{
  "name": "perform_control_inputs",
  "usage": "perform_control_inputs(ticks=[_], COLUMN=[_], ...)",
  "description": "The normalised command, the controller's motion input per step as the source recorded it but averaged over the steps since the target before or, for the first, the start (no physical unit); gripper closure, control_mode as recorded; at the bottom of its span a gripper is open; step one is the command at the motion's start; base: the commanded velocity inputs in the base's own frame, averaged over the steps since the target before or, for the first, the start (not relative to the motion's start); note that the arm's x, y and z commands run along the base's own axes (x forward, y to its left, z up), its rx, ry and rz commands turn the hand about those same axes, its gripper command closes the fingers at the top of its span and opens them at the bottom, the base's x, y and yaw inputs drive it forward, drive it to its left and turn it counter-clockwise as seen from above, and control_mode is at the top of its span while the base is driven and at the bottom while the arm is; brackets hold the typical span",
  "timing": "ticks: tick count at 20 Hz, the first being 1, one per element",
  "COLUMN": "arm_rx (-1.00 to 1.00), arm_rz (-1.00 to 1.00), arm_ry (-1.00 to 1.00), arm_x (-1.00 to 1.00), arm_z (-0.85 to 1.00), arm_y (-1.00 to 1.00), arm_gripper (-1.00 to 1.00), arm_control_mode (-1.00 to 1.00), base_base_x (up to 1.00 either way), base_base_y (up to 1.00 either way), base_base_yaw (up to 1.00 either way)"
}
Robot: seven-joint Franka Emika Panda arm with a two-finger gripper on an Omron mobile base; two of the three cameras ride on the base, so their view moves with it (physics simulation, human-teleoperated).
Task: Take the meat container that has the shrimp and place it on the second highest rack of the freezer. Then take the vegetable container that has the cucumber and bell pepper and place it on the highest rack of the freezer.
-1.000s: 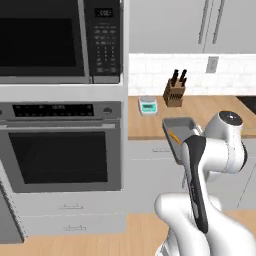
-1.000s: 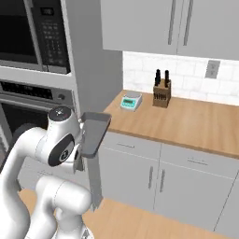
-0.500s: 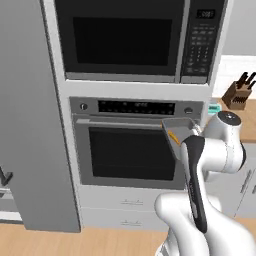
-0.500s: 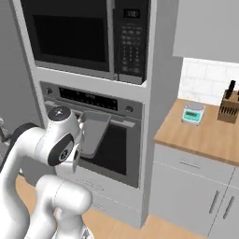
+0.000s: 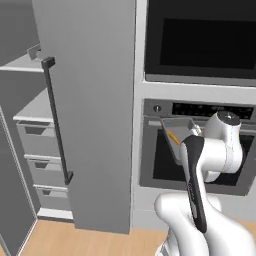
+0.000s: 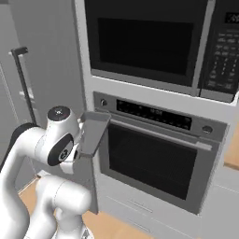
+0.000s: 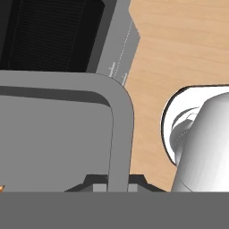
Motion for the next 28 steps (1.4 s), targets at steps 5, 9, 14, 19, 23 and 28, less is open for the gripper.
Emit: perform_control_inputs(ticks=[5,9,14,19,23,28], arm_rx=[0.00,0.00,0.00,0.00,0.00,0.00], arm_rz=[0.00,0.00,0.00,0.00,0.00,0.00], arm_ry=[0.00,0.00,0.00,0.00,0.00,0.00], arm_x=[0.00,0.00,0.00,0.00,0.00,0.00], arm_z=[0.00,0.00,0.00,0.00,0.00,0.00], arm_y=[0.00,0.00,0.00,0.00,0.00,0.00], arm_gripper=[1.00,1.00,1.00,1.00,1.00,1.00], arm_control_mode=[1.00,1.00,1.00,1.00,1.00,1.00], base_base_x=[0.22,0.13,0.10,0.07,0.21,0.29], base_base_y=[1.00,1.00,0.98,0.73,0.34,0.22], base_base_yaw=[0.01,-0.03,-0.09,-0.16,-0.15,-0.14])
